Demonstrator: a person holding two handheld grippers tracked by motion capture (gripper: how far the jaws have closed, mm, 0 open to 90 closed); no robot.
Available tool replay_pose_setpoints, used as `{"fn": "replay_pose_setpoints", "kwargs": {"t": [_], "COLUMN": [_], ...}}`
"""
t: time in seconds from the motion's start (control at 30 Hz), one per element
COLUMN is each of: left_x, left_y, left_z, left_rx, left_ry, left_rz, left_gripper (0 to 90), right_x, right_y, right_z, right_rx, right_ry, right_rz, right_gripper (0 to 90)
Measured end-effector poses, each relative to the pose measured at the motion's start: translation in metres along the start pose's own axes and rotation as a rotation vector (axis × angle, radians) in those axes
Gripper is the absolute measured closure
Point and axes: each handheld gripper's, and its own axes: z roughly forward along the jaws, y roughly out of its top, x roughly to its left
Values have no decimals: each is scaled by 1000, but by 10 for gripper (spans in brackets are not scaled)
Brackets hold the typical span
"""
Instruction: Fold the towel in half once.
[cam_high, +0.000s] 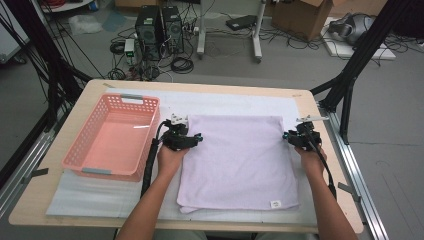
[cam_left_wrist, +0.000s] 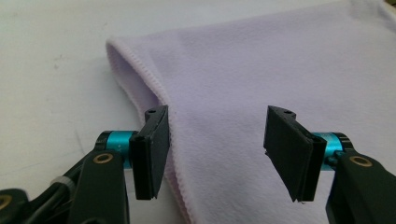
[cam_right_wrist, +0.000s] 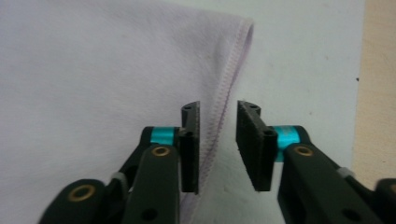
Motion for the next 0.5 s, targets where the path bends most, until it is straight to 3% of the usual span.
{"fn": "replay_pose_setpoints", "kwargs": {"t": [0.07, 0.2, 0.27, 0.33, 0.5], "left_x": [-4, -9, -12, -17, -26], "left_y": [-4, -16, -19, -24, -36], "left_z": [-6, -17, -23, -33, -56], "left_rx": [-25, -28, 11, -31, -48], "left_ry": [-10, -36, -53, -50, -68], "left_rz": [5, -1, 14, 34, 47], "left_gripper": [428, 429, 423, 438, 439], "right_x": [3, 4, 6, 10, 22], "right_y": [-6, -25, -37, -52, -92], "right_z": [-15, -41, -56, -69, -97], "right_rx": [-57, -94, -101, -106, -108], "right_ry": [0, 34, 65, 86, 119], "right_rz": [-16, -8, 2, -3, 10], "right_gripper": [660, 644, 643, 647, 648]}}
